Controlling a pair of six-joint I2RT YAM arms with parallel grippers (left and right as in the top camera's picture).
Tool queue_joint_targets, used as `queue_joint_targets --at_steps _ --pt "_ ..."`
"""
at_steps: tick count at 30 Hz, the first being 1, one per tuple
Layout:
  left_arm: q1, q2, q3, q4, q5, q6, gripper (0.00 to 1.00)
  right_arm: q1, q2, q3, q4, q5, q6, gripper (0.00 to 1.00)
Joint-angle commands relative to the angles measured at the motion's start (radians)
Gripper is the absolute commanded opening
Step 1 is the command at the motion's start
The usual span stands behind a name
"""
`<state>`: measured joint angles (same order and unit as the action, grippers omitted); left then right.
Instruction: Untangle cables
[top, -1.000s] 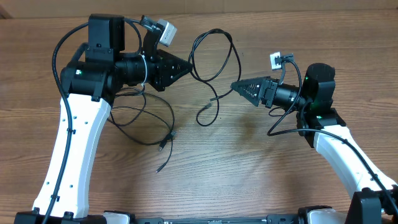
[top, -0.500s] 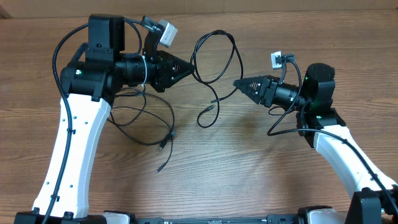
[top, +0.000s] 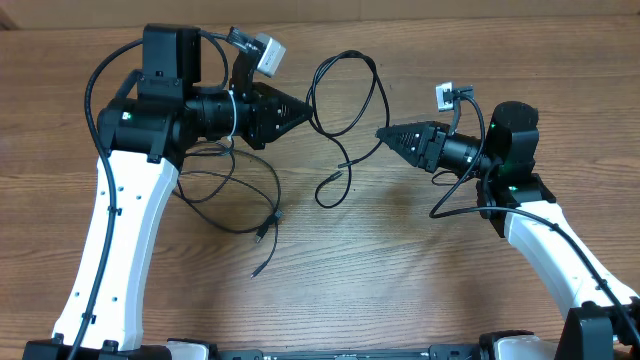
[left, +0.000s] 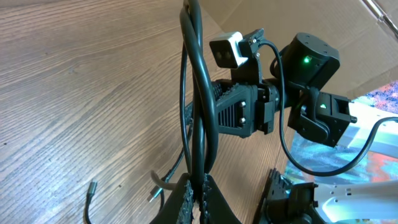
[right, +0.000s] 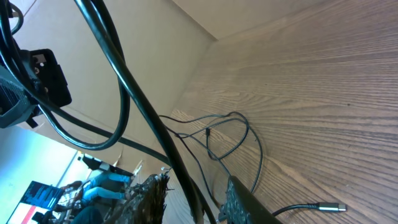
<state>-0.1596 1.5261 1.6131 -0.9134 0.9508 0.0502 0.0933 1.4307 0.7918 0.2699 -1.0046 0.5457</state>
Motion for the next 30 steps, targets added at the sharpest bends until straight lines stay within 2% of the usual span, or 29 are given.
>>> queue_joint_targets --at_steps 1,4,10,23,26,27,30 --pt "-0.022 0.002 0.02 -0.002 0.023 -0.013 0.04 0.004 0.006 0.006 0.008 0.01 -0.009 0.31" --pt "-0.034 0.002 0.021 -0.002 0.003 -0.013 0.04 0.004 0.006 0.006 0.008 0.01 -0.009 0.31" --pt "-0.038 0.002 0.02 -0.001 -0.01 -0.013 0.04 0.004 0.006 0.006 0.008 0.01 -0.009 0.15" --pt "-0.037 0.002 0.02 0.013 -0.064 -0.013 0.04 0.004 0.006 0.006 0.008 0.01 -0.009 0.15" --pt "-0.037 0.002 0.021 0.013 -0.069 -0.012 0.04 0.004 0.006 0.006 0.008 0.01 -0.009 0.09" --pt "-0.037 0.002 0.02 0.013 -0.072 -0.011 0.04 0.004 0.006 0.006 0.008 0.01 -0.009 0.05" --pt "-0.037 0.002 0.02 0.01 -0.072 0.015 0.04 0.004 0.006 0.006 0.011 0.009 -0.008 0.04"
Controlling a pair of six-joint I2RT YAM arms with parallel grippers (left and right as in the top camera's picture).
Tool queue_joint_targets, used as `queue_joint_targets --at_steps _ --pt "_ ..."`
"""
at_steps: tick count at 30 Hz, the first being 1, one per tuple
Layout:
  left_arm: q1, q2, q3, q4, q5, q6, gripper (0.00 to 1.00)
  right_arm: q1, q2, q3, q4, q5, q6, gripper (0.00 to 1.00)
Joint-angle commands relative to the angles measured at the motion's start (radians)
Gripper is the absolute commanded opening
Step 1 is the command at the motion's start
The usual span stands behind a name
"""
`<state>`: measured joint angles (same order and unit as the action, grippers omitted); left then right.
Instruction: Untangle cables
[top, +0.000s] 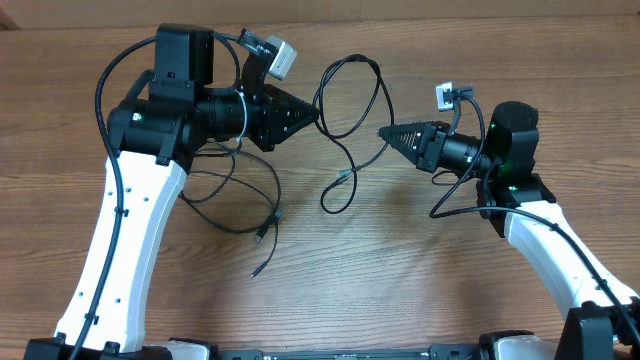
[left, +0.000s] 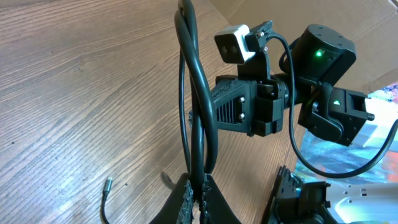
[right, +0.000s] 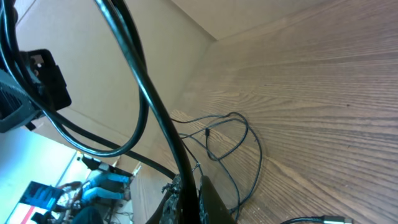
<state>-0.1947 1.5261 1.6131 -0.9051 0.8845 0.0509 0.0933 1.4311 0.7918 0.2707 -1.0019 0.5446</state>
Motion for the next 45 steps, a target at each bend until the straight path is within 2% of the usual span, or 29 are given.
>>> queue_joint_targets --at_steps 1,5,8,17,23,37,45 --pt "-0.002 0.002 0.021 -0.001 -0.01 0.024 0.04 0.004 0.006 0.006 0.012 0.004 -0.005 0.04" --pt "-0.002 0.002 0.02 -0.024 -0.1 0.032 0.04 0.003 0.006 0.006 0.079 -0.061 0.016 0.04" --pt "-0.002 0.002 0.02 -0.045 -0.165 0.033 0.04 0.003 0.006 0.006 0.171 -0.1 0.116 0.04" --pt "-0.002 0.002 0.02 -0.111 -0.168 0.159 0.04 0.003 0.006 0.006 0.395 -0.118 0.328 0.04" --pt "-0.002 0.002 0.02 -0.153 -0.221 0.178 0.04 0.003 0.006 0.006 0.481 -0.11 0.419 0.04" --pt "-0.015 0.002 0.018 -0.196 -0.177 0.196 0.04 0.003 0.006 0.006 0.564 0.156 0.663 0.04" --pt "-0.096 0.004 0.018 -0.175 -0.179 0.196 0.04 0.003 0.006 0.006 0.63 0.19 0.699 0.04"
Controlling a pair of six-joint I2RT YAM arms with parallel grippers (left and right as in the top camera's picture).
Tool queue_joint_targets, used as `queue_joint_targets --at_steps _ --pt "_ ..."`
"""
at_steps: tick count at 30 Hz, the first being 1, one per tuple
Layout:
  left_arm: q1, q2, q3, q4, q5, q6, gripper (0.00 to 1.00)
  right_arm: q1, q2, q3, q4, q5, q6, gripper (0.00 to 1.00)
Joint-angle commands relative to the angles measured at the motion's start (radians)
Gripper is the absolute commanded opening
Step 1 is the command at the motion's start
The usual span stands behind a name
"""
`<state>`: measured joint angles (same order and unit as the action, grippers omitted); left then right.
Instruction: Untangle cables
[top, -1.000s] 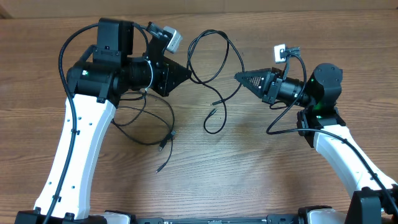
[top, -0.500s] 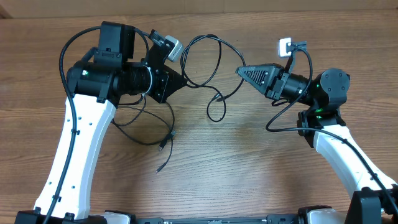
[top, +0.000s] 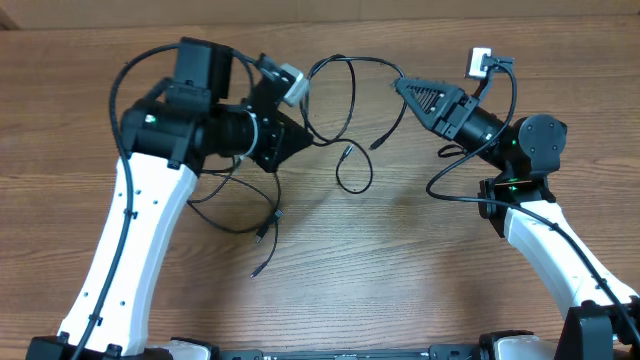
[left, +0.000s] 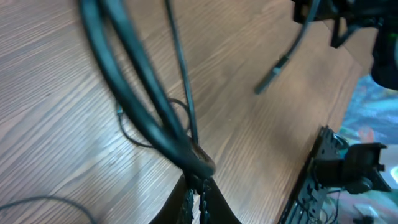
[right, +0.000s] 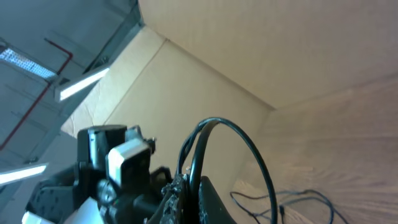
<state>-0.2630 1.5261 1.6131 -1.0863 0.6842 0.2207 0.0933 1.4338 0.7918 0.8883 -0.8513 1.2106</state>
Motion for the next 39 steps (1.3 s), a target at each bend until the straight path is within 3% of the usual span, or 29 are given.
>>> queue_joint_targets --at_steps 1,22,39 --pt "-0.04 0.004 0.017 0.011 0.017 0.027 0.04 0.003 0.003 0.006 0.012 0.04 0.04 0.04" --pt "-0.14 0.067 0.003 0.029 0.053 0.011 0.04 0.004 0.003 0.006 0.027 0.074 0.103 0.04" --pt "-0.204 0.099 0.003 0.226 0.152 -0.117 0.04 0.004 0.003 0.006 -0.045 0.073 0.098 0.04"
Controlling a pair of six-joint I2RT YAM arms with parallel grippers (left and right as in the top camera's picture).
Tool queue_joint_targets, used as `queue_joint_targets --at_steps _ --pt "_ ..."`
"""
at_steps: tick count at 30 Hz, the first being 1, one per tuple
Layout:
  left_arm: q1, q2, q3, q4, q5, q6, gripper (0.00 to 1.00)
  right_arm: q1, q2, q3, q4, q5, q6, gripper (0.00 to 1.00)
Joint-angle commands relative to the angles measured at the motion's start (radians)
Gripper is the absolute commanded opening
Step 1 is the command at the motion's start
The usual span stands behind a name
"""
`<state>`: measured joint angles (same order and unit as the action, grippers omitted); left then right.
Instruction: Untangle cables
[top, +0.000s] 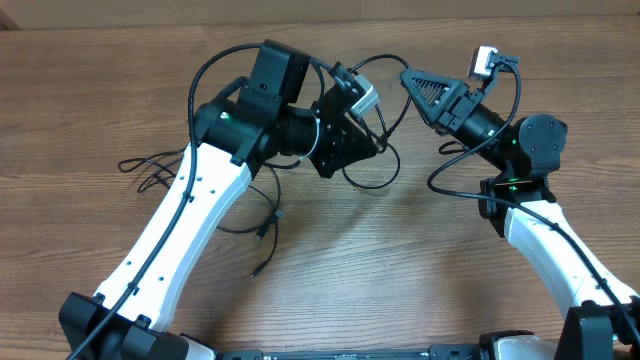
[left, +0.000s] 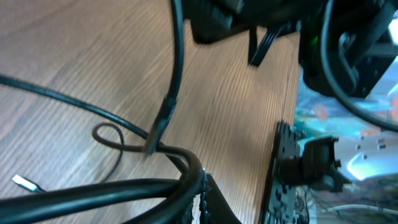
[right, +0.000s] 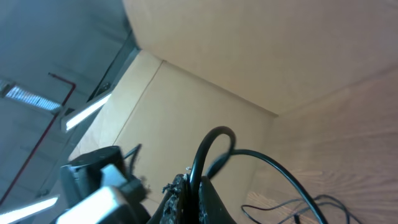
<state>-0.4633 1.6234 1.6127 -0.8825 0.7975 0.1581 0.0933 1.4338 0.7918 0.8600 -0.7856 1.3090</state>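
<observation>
A black cable hangs in loops between both grippers above the wooden table. My left gripper reaches to the table's middle and is shut on a doubled stretch of this cable, which leaves the left gripper to the left. My right gripper is up and just to the right, shut on the same cable. In the right wrist view the cable arches up out of the right gripper. A thinner black cable lies on the table at the left.
The thin cable's loose coils spread at the left, and a plug end lies toward the front. A cardboard wall closes the far edge. My two grippers are a short distance apart.
My left gripper has moved right, from left of centre to just under the right gripper, with the cable in it. The hanging loops have shortened. The right gripper has hardly moved.
First my left gripper was shut on the cable and the right one stood open around it at mid-table. Then the right gripper was shut on it, then lifted toward the far edge. Now the left gripper is close beside the right one.
</observation>
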Motion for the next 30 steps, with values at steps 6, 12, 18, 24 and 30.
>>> queue_joint_targets --at_steps 6,12,18,24,30 --pt "-0.003 0.002 0.004 0.133 0.038 -0.146 0.04 0.028 0.003 0.006 -0.065 0.007 -0.015 0.04" --pt "0.003 0.002 0.004 0.203 0.037 -0.169 0.04 0.043 0.003 0.006 -0.091 -0.029 -0.069 0.04" --pt "0.033 0.002 0.004 0.276 0.039 -0.235 0.04 0.043 0.003 0.006 -0.219 -0.091 -0.196 0.08" --pt "0.073 0.002 0.004 0.288 0.096 -0.248 0.04 0.043 0.003 0.006 -0.346 -0.089 -0.272 0.64" --pt "0.105 0.002 0.004 0.269 0.123 -0.248 0.04 0.042 0.003 0.006 -0.343 -0.079 -0.271 0.84"
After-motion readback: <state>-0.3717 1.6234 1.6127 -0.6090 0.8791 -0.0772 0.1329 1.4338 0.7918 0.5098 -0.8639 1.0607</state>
